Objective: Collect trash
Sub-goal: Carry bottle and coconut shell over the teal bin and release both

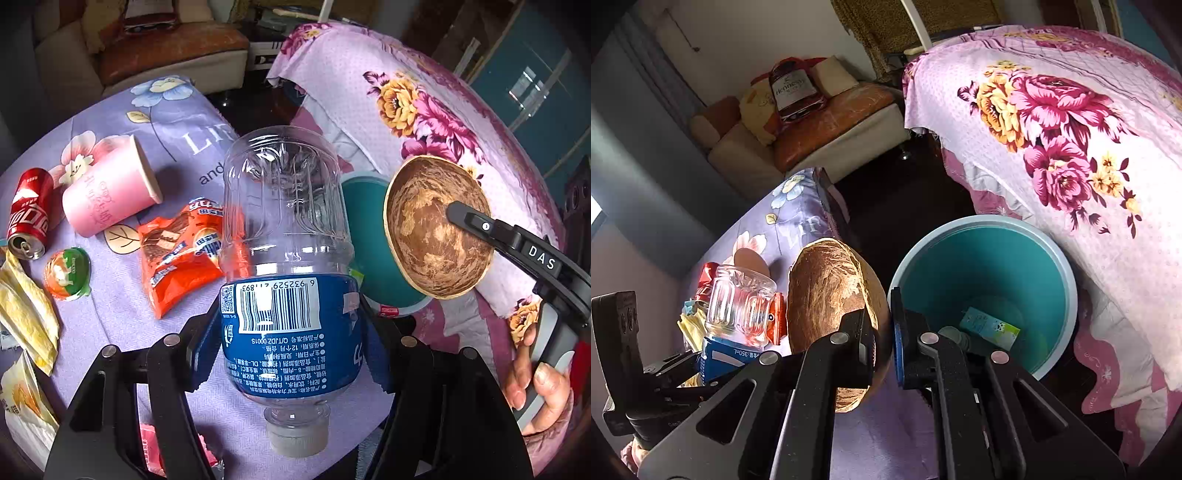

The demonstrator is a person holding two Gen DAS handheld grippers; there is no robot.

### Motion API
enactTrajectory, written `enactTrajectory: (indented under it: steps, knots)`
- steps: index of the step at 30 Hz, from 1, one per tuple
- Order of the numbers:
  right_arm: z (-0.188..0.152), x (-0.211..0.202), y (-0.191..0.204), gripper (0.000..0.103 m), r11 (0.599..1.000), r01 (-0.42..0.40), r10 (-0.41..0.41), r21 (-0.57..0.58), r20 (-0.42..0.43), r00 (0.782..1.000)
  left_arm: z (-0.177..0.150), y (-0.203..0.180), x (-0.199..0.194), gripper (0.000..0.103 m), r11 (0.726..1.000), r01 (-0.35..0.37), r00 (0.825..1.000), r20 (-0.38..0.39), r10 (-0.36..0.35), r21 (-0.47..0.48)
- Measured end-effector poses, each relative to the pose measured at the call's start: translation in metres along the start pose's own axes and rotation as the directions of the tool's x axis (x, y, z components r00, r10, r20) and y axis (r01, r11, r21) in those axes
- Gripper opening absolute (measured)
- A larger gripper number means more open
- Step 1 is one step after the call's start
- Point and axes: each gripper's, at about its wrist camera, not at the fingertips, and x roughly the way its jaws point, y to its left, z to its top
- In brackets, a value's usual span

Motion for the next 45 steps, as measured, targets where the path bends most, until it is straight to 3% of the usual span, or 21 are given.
enactTrajectory:
  steps: [10,19,29,35,45]
  knots:
    - [-0.001,-0.025,-0.092,0.008,0.987,0.087,-0.094,0.138,0.047,0.994,0.029,-0.083,0.069,0.067,0.985,-0.006,0.993,-0.116,0.026,0.172]
    - [-0.002,-0.03,-0.123,0.008,0.977,0.132,-0.141,0.167,0.047,0.989,0.025,-0.123,0.132,0.067,0.969,0.012,0.969,-0.242,0.05,0.248]
    - [-0.005,-0.017,-0.135,0.008,0.971,0.143,-0.148,0.19,0.014,0.989,0.014,-0.119,0.155,0.068,0.973,0.013,0.95,-0.306,0.059,0.229]
    - [-0.007,-0.009,-0.13,0.008,0.973,0.145,-0.147,0.178,-0.003,0.989,0.013,-0.113,0.15,0.079,0.978,0.018,0.955,-0.295,0.044,0.207]
    - [-0.006,-0.001,-0.118,0.008,0.976,0.156,-0.154,0.153,-0.024,0.988,0.01,-0.105,0.13,0.079,0.983,0.046,0.966,-0.258,0.0,0.175]
